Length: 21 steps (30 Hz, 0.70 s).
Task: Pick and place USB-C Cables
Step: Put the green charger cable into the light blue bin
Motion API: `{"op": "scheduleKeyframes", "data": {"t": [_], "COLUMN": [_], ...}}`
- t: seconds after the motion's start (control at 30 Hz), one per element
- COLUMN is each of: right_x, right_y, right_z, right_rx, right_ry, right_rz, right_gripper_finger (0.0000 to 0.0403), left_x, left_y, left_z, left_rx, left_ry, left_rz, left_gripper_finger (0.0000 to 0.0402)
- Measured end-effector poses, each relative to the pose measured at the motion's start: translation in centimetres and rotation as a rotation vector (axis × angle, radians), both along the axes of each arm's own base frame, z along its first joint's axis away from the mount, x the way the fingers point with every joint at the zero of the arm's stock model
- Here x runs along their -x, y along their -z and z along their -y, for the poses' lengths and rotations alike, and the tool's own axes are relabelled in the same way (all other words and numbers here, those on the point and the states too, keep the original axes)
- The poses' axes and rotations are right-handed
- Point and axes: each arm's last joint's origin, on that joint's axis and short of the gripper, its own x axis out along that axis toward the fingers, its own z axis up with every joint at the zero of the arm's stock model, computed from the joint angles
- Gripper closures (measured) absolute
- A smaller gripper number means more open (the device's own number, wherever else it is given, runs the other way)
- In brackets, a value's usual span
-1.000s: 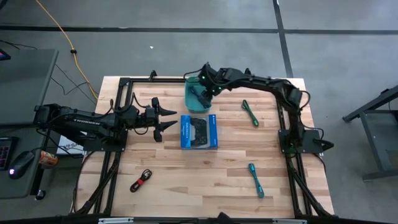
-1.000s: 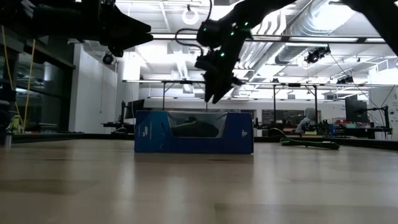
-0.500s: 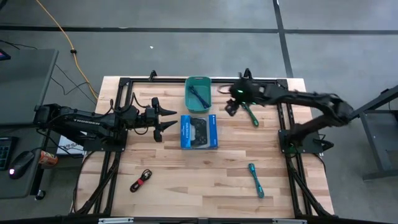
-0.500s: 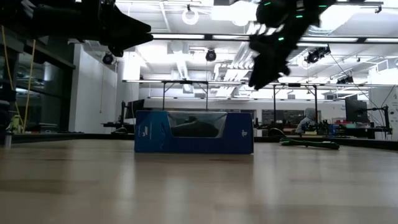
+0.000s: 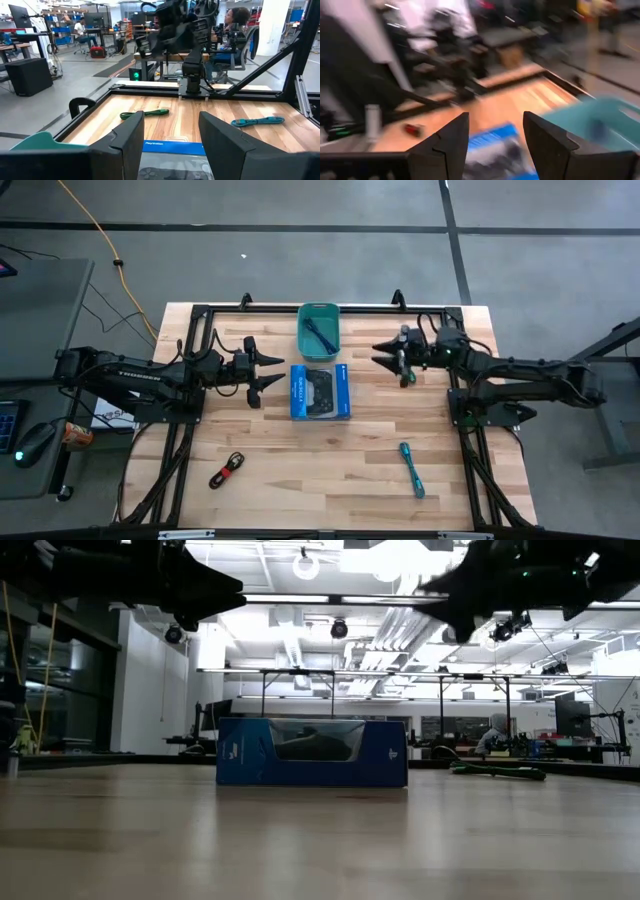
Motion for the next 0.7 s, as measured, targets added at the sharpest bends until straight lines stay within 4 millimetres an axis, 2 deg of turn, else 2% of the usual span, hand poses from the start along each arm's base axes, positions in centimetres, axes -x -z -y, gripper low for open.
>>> {"op": "scheduleKeyframes", "data": {"t": [0.13, 0.3, 0.5, 0.7], "right_x": [-0.3, -0.6, -0.7, -0.7], "right_y": [-0.6, -1.0, -1.0, -1.0], "right_z": [-1.7, -3.1, -3.4, -3.4], "right_rx": [0.089, 0.163, 0.196, 0.195], "right_ry": [-0.147, -0.185, -0.109, -0.108], "right_rz": [0.090, 0.106, 0.101, 0.101], "right_gripper_finger": [0.0226, 0.0226, 0.0226, 0.0226], "left_x": [0.0, 0.0, 0.0, 0.0], "left_y": [0.0, 0.0, -0.1, -0.1], "left_z": [0.0, 0.0, 0.0, 0.0], "left_rx": [0.001, 0.000, -0.001, -0.001], "left_ry": [0.008, 0.008, 0.008, 0.007], "left_rz": [0.000, 0.001, 0.007, 0.008], "left_gripper_finger": [0.0232, 0.0232, 0.0232, 0.0232]}}
